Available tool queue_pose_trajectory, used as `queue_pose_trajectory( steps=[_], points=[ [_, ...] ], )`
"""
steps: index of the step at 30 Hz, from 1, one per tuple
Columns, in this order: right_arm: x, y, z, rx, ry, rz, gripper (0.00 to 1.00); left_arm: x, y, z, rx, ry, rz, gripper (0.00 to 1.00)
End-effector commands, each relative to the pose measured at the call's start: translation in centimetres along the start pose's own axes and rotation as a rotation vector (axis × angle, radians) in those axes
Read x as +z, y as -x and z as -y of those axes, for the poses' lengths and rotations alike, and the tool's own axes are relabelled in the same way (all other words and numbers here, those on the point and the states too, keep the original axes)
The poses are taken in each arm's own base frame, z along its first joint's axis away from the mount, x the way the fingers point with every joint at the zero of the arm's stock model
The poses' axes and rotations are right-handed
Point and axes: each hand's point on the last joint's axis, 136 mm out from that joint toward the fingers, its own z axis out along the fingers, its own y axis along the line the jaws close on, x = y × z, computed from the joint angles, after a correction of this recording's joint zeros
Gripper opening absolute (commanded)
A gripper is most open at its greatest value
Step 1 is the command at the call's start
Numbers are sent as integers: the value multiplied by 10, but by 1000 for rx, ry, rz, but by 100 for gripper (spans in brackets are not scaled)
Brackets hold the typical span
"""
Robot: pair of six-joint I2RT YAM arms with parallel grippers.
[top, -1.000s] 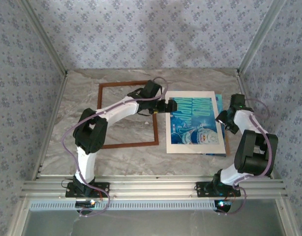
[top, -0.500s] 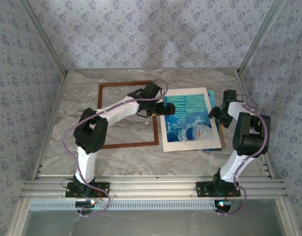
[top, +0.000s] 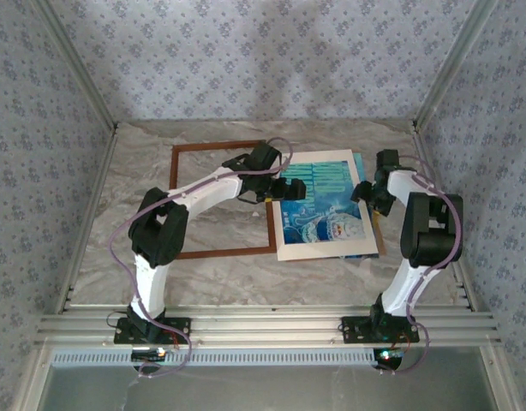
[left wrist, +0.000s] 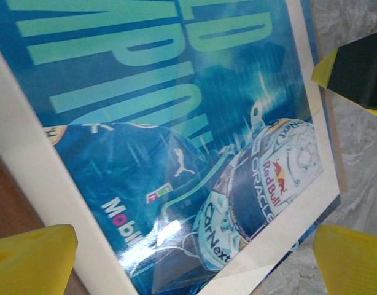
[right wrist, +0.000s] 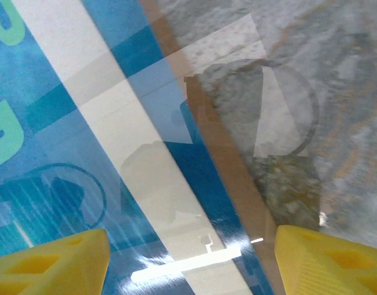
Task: Put the photo into the frame
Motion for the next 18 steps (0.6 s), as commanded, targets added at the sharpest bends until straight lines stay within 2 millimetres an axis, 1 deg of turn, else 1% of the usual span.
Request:
queue_pose_trajectory(
  steps=[1,5,8,10,14,18],
  points=[
    [-35,15,15,21,4,67,73,11,-5,25,64,-65,-51,99],
    [-49,13,44,97,-16,98,73,26,-10,37,100,-81,-87,99],
    [-48,7,71,197,-15,96,73,40,-13,45,113,-112,-119,99],
    [-44,2,83,276,37,90,73,50,-18,51,121,-131,-147,99],
    [-36,-1,97,340,111,96,73,67,-25,55,133,-132,-180,99],
    [-26,-10,106,374,112,67,73,78,-32,48,115,-113,-200,99]
  ],
)
